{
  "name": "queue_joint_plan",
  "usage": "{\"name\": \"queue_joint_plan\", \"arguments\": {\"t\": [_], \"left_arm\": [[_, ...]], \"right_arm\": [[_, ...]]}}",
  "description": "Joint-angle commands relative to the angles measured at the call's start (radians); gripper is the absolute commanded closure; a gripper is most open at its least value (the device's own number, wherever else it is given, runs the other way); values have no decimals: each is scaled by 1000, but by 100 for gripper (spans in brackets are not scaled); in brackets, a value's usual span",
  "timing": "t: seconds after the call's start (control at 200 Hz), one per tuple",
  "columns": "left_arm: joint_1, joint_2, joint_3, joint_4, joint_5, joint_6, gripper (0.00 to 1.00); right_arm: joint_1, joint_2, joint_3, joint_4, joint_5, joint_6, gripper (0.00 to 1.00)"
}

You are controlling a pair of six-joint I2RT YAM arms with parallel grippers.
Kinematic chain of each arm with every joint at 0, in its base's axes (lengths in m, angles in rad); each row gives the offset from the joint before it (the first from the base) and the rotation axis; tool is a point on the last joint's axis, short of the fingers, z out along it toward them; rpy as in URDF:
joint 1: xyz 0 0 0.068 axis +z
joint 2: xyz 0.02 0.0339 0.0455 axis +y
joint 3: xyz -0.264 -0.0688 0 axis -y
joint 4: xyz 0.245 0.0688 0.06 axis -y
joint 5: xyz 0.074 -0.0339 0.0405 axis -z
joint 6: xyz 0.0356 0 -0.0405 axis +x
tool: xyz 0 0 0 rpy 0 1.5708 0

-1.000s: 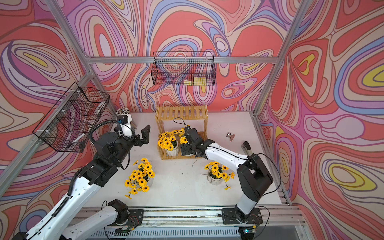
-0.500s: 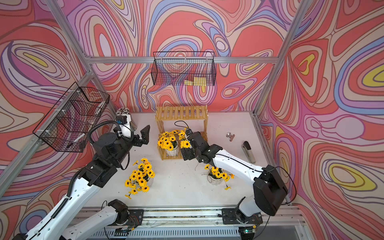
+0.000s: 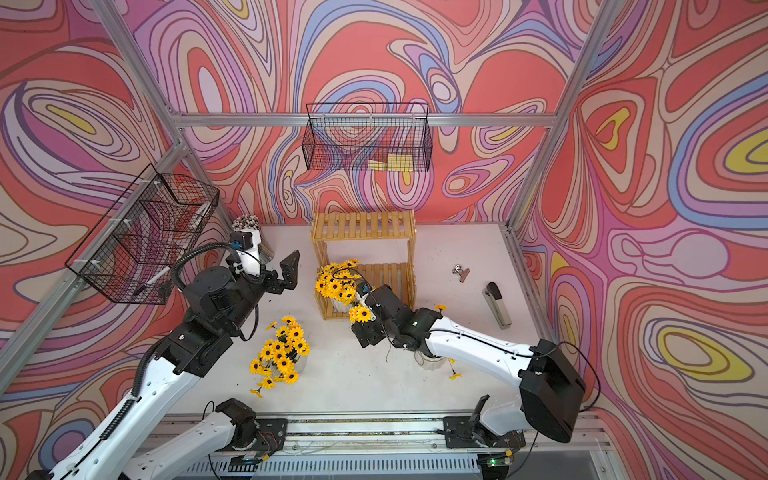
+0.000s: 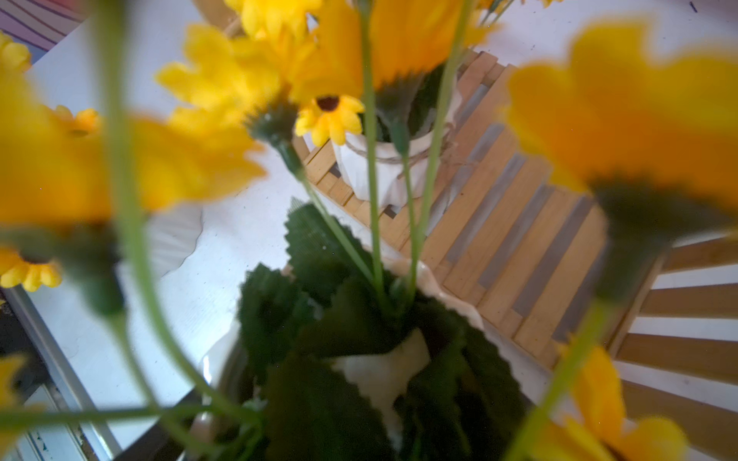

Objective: Take the sunflower pots off the shelves
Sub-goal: Pick up the sunflower pot from the shelf, then place the sunflower pot at the center of the board.

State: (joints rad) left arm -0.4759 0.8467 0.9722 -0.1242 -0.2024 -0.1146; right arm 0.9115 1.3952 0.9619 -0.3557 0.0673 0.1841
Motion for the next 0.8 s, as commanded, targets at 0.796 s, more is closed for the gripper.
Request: {"name": "queue_joint_plan", "arguments": {"t": [0.796], "left_arm": [[6,-70,-22,-3,-9,-16,0]], "right_arm": [[190,262,69,285,63,-41,55]]}}
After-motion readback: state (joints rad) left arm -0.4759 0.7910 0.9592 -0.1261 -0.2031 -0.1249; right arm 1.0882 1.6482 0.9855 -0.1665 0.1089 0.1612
